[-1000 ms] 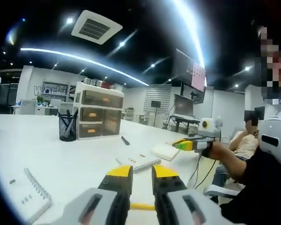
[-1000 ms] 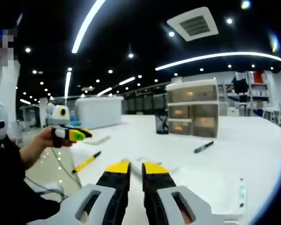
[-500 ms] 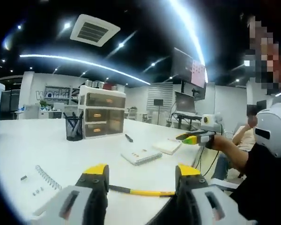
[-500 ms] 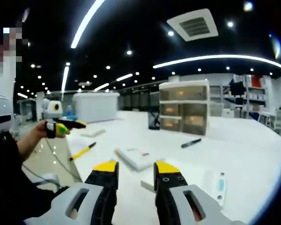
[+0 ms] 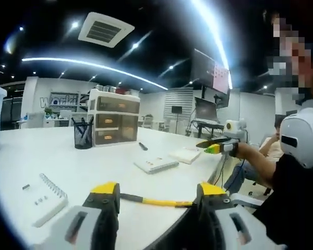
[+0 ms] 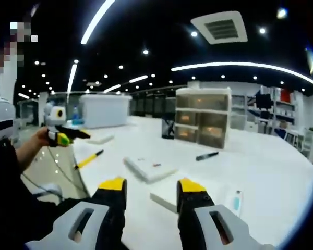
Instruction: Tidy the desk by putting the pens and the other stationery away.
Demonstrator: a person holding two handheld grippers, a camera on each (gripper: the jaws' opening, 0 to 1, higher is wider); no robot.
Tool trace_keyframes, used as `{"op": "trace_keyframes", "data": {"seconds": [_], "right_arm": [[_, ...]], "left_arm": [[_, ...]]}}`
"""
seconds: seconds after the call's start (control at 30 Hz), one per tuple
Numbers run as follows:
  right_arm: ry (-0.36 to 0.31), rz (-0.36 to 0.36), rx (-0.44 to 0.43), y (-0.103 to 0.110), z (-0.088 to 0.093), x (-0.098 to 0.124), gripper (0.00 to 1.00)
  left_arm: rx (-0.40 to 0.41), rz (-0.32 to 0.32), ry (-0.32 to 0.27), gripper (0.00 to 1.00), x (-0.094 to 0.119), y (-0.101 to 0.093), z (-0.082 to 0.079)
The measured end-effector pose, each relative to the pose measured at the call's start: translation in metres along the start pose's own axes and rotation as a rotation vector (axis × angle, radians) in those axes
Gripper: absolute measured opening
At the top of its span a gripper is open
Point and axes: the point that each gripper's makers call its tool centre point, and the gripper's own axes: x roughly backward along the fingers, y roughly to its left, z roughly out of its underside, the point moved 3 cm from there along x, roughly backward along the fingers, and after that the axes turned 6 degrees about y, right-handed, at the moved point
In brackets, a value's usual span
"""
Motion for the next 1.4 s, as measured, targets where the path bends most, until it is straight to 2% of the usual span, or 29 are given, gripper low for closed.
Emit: {"op": "trace_keyframes", "data": {"seconds": [0.33,0.6,0.83,1.03,1.27,1.4], "right_arm": [[0.051,0.006,-0.023,-0.014,-0.011,-0.015,0.42],[0.121,0.023,-0.018,-0.034,-0.026,-0.046,0.43],[0.209,0.030,-0.024,-0.050,-0.026,-0.081,0.43],[0.276,0.027,-0.075,-0.065,-0.025,-0.111,0.43],[0.344,0.102,-0.088,-0.087,-0.015,-0.139,0.41],[0.355,0.120,-0.113,-0.091,-0.014,-0.150,0.40]], "left_arm": [[0.008,0.008,-0.009,0.59,0.003,-0.004,0.004],[0.000,-0.003,-0.038,0.59,0.012,-0.003,0.005],[-0.014,-0.024,-0.045,0.59,0.023,0.002,0.010],[0.010,-0.014,-0.068,0.59,0.032,0.003,0.013],[0.008,-0.015,-0.085,0.59,0.037,0.002,0.012],[0.007,-0.009,-0.088,0.58,0.038,-0.001,0.013]]}}
